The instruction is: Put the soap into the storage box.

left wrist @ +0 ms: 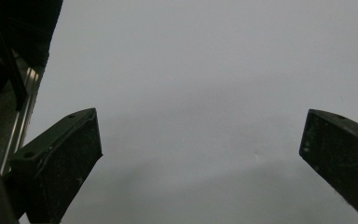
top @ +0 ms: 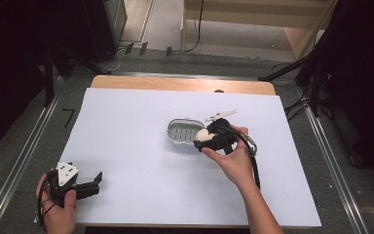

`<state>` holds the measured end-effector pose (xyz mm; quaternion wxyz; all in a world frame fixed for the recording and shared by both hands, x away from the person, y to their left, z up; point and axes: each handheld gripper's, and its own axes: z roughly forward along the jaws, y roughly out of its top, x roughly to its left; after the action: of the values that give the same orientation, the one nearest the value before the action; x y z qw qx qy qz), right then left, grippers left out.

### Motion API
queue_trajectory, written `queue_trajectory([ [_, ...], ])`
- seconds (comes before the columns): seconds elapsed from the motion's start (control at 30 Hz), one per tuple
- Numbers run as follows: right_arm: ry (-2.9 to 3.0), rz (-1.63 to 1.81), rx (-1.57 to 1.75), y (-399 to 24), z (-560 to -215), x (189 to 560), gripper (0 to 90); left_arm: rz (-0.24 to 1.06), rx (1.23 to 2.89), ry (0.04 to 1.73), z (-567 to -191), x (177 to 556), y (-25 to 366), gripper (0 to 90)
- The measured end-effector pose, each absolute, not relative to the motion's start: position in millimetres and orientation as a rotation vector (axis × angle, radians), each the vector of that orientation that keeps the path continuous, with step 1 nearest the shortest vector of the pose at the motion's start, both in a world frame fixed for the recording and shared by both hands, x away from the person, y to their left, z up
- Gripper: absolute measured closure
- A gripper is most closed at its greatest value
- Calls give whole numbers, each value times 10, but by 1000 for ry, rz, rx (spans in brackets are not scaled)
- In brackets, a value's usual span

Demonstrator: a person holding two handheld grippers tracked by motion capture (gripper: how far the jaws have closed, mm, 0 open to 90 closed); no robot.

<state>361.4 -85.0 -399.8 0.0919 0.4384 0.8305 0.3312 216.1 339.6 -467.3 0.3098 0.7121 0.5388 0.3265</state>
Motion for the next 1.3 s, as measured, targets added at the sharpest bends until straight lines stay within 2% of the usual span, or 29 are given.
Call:
queue_trajectory([
  [1.3, 2494, 970, 1270, -473, -3971, 3888, 247, 860, 1879, 1423, -4672, 2159, 3398, 0],
])
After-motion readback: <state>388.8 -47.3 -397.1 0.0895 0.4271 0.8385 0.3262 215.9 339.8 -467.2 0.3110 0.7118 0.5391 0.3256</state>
